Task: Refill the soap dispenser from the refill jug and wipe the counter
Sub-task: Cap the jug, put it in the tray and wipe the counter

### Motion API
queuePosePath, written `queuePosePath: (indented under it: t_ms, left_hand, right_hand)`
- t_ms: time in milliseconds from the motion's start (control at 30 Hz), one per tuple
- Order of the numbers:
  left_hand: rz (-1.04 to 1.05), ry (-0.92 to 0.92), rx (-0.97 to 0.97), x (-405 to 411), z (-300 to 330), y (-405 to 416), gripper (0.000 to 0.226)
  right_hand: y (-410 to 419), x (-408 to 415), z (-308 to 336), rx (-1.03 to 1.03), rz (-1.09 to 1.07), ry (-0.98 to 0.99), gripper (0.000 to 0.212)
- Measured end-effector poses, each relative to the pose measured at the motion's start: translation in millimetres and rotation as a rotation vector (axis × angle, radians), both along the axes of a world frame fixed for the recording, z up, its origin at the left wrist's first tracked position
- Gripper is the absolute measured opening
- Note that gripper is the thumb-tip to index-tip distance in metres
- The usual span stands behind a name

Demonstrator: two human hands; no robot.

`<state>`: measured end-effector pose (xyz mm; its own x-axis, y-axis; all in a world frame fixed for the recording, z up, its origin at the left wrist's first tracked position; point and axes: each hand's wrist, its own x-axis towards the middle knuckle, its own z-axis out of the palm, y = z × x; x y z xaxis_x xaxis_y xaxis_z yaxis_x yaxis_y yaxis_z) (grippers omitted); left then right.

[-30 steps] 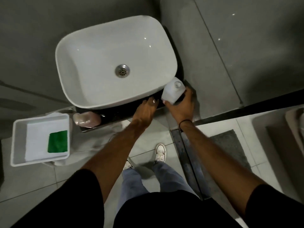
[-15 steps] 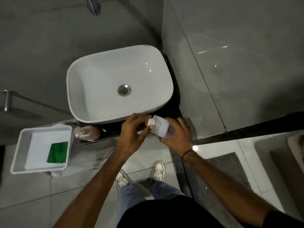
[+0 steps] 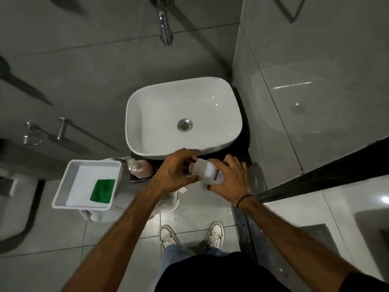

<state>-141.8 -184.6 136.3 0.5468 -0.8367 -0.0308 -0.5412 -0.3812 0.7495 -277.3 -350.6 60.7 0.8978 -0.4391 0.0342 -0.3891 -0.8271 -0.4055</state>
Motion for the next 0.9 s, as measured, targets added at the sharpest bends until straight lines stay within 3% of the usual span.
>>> queuePosePath:
  t_ms: [100,167,267,333,400,467,533,667,800,900]
  left_hand:
    - [0.045,-0.203,0.13,-2,5,2,0.023]
    - [-0.027,-0.174,0.059,-7,7,4,0.027]
    - [0.094,-0.107,-0.016,-11,7,6,0.028]
    - [0.179,-0.191,0.113,-11,4,7,0.022]
    - [0.075,-0.219,0.167,-13,4,6,0.013]
    - [-0.001,-0.165,0.062,-16,3,6,0.027]
    - [0.094,-0.106,-0.011,-16,2,8,0.024]
    - [0.174,-0.172,0.138,-18,-10,7,0.027]
    - [0.184,-0.157,0.079,-23,-19,11,0.031]
    - [0.163,-0.021,0.064,-18,-25,33,0.057]
  right_hand:
    - [5,3,4,0.017,0.02,-0.009,0.079]
    - [8,2,6,0.023,0.03,-0.011,0.081]
    - [12,2,8,0.035,0.019,-0.004,0.082]
    - [15,2,10,0.046,0.028,0.004,0.08]
    - [17,2,9,0.051,0.04,0.007,0.08]
    - [17,0,9,0.069,0.021,0.013,0.082]
    - [16,-1,8,0.063,0.021,0.009,0.081]
    - [19,-2,8,0.083,0.032,0.001,0.078]
    - [22,-1,6,0.131,0.063,-0.015,0.077]
    - [25,4,5,0.283,0.091,-0.035,0.076]
